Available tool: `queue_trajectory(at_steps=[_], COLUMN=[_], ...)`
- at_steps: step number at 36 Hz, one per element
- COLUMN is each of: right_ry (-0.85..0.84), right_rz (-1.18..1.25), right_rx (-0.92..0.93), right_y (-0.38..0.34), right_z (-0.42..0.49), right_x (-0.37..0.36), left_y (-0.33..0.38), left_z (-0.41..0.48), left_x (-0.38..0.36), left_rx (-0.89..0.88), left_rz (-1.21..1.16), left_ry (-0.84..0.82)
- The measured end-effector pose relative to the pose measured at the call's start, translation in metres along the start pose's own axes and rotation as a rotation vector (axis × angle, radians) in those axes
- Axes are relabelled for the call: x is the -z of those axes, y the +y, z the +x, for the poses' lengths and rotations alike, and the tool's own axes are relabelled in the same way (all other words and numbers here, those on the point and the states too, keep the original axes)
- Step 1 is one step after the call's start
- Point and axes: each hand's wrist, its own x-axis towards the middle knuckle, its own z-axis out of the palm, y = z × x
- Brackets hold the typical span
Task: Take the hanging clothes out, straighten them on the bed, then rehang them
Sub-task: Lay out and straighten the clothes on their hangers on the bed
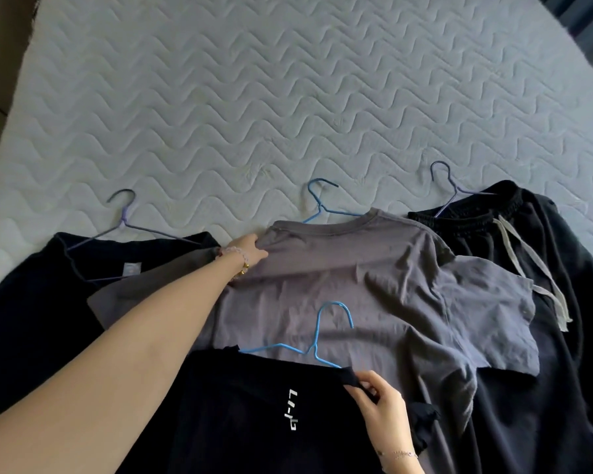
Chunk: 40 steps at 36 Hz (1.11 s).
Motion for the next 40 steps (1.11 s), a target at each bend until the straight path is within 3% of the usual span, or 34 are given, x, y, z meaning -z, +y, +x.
queue_trajectory(at_steps=[6, 14, 21, 25, 27, 40], right_ry=[-0.005, -0.012, 0.098, 0.123, 0.136, 0.176], right_rz=[-0.008, -0.088, -0.101, -0.101, -0.104, -0.051], right_rx=[0.008, 0.058, 0.117, 0.148, 0.175, 0.334], right_y=[-0.011, -0.063, -0.104, -0.124, -0.130, -0.165], right_z=[-0.024, -0.088, -0.146, -0.178, -0.193, -0.270], right_x=[0.003, 0.025, 0.051, 0.058, 0.061, 0.083], left_y=[0.018, 0.030, 0.004, -0.024, -0.039, -0.085], left_z=[-0.037, -0.149, -0.262, -0.307, -0.325, -0.464], left_x=[0.031, 0.088, 0.123, 0.124, 0.125, 0.187], left_rx=[-0.060, -0.247, -0.297, -0.292, -0.283, -0.570], left_rz=[-0.280, -0.303, -0.197, -0.178, -0.289, -0.325], left_ry=[0.039, 0.091, -0.154, 0.075, 0.198, 0.519])
